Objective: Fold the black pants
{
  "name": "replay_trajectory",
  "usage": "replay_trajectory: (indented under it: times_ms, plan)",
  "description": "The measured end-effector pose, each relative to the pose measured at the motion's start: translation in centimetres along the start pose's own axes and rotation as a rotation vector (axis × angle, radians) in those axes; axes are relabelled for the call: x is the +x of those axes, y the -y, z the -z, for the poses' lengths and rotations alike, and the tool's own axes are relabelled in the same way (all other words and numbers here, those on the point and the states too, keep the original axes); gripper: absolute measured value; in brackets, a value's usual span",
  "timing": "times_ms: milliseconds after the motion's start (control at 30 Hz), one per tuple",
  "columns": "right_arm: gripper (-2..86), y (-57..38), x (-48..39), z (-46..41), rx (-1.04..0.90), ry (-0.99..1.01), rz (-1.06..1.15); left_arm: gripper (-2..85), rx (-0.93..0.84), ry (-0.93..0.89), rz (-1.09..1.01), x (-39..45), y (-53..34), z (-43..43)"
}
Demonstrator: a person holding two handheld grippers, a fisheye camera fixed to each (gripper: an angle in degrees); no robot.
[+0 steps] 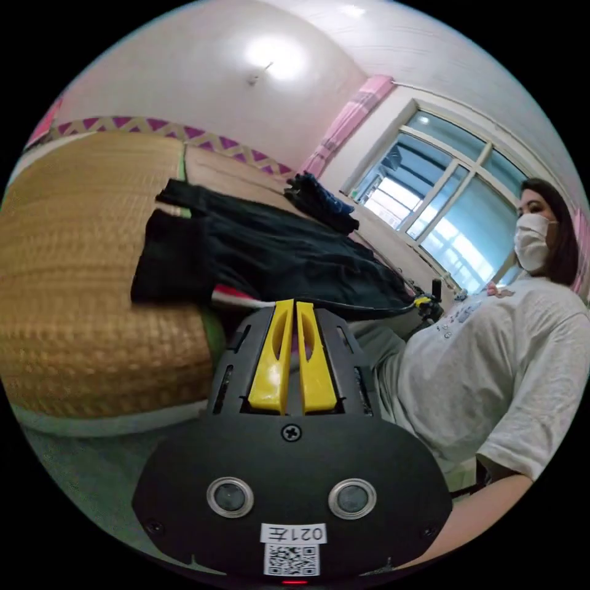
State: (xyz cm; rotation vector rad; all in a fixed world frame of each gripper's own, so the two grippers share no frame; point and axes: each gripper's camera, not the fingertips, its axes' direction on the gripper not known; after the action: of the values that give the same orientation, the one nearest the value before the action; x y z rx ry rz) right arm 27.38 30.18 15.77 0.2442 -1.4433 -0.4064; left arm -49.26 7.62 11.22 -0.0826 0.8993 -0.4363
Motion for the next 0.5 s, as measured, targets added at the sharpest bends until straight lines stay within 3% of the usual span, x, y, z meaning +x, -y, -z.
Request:
replay_trajectory:
  times_ms: [133,333,500]
  plan:
    - [2.8,0.1,-1.2,1.4,-0.04,-0.046,-0.014,-0.8,0.063,0.0,-0.043,2.5,-1.2,3.4]
    - [7.7,6.0,-1.5,6.0,0.187,-0.196,0.006,0.0,0.106,0.146,-0.074,6.1,1.3,4.6]
    - [6.6,12.6,4.4,0.8,-0.025,-0.463,-0.174,3.6,-0.075,0.277,-0.009,5.1,3.9,-1.2]
